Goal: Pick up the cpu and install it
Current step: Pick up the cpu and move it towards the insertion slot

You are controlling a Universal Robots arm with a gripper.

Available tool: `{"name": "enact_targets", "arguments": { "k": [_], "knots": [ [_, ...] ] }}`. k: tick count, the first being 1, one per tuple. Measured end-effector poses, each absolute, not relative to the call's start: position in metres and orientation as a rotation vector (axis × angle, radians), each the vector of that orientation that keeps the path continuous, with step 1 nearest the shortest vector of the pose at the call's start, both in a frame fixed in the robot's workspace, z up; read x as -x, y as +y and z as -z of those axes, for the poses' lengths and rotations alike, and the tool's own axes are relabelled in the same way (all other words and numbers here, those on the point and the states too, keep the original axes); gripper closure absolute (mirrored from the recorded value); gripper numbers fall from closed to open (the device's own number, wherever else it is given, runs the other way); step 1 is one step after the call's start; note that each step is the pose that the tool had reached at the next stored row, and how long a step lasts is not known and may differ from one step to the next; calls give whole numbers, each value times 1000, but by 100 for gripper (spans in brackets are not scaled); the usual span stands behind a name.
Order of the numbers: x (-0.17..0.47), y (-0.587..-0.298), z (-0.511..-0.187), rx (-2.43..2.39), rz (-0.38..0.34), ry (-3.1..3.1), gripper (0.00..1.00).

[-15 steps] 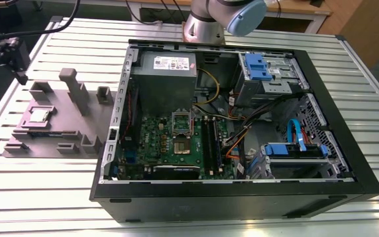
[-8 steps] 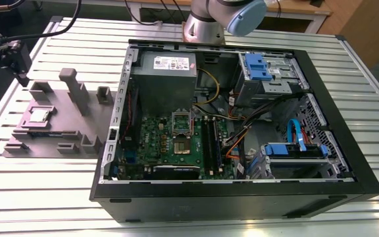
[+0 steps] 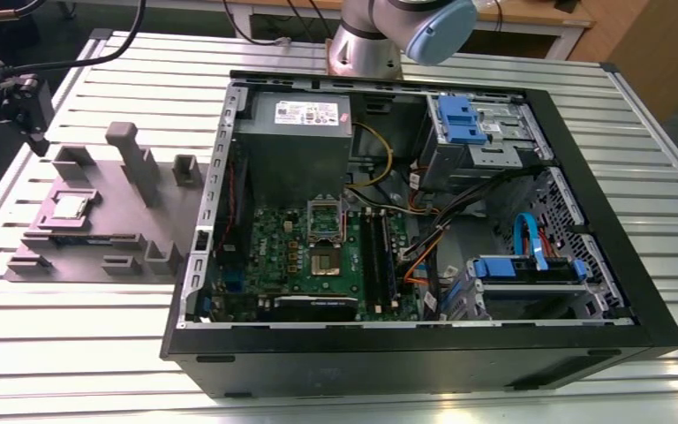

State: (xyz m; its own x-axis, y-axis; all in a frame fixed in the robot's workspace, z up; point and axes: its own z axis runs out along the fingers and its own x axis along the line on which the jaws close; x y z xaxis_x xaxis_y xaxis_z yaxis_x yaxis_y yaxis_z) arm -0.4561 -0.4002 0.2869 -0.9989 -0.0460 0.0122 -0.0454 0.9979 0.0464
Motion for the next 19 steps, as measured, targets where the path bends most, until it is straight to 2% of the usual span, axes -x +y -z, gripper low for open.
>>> {"name": "enact_targets", "arguments": {
  "k": [1,19],
  "knots": [
    [456,-400,-287,-71,72,-3127,42],
    [456,-400,-285,-72,72,-3128,42]
  ]
}}
